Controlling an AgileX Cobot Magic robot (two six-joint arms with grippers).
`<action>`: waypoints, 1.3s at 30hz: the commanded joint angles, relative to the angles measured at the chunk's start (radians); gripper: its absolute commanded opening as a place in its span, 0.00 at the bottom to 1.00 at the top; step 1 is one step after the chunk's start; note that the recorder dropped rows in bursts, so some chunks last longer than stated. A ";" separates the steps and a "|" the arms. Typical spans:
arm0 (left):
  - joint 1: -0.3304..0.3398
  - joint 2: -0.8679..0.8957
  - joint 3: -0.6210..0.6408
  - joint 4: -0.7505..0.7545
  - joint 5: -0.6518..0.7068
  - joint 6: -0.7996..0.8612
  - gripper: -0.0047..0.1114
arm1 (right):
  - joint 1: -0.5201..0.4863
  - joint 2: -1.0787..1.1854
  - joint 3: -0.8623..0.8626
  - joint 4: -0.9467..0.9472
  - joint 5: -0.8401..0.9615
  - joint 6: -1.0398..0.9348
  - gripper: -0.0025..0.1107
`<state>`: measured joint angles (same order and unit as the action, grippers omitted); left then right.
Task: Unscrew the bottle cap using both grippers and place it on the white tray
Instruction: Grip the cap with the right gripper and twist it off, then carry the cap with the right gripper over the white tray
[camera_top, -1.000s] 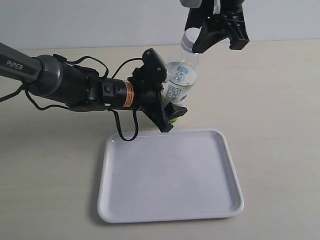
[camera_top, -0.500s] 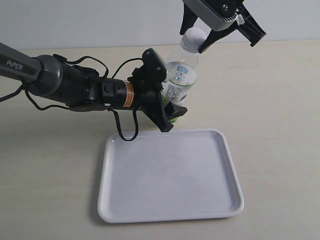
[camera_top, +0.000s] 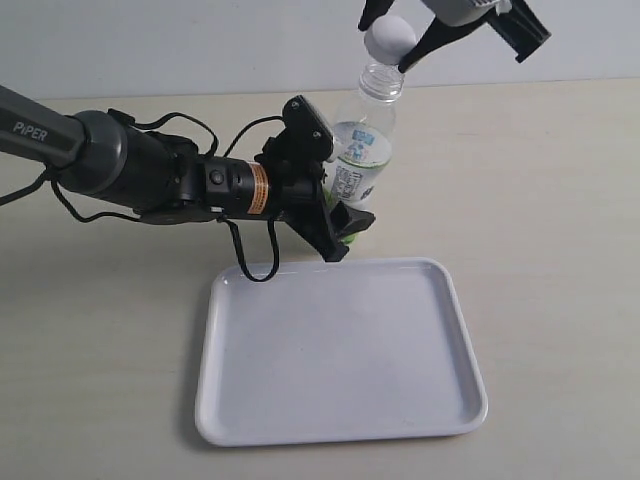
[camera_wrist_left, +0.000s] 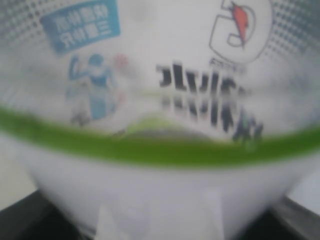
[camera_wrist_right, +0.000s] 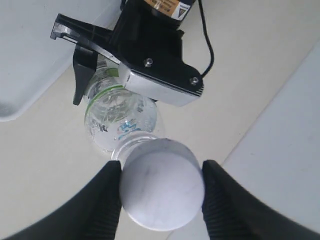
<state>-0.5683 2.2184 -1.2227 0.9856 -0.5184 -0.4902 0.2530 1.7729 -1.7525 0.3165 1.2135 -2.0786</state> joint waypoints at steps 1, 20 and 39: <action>0.000 -0.011 -0.001 -0.029 -0.010 0.001 0.04 | 0.002 -0.043 0.000 0.021 0.008 0.174 0.02; 0.012 -0.007 0.004 -0.245 -0.072 0.114 0.04 | 0.002 -0.084 0.000 -0.084 0.008 1.347 0.02; 0.092 0.027 0.072 -0.291 -0.370 0.118 0.04 | 0.002 -0.088 0.235 -0.053 0.008 1.637 0.02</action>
<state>-0.4772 2.2553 -1.1453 0.7163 -0.8318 -0.3755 0.2530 1.6928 -1.5943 0.2417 1.2209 -0.4497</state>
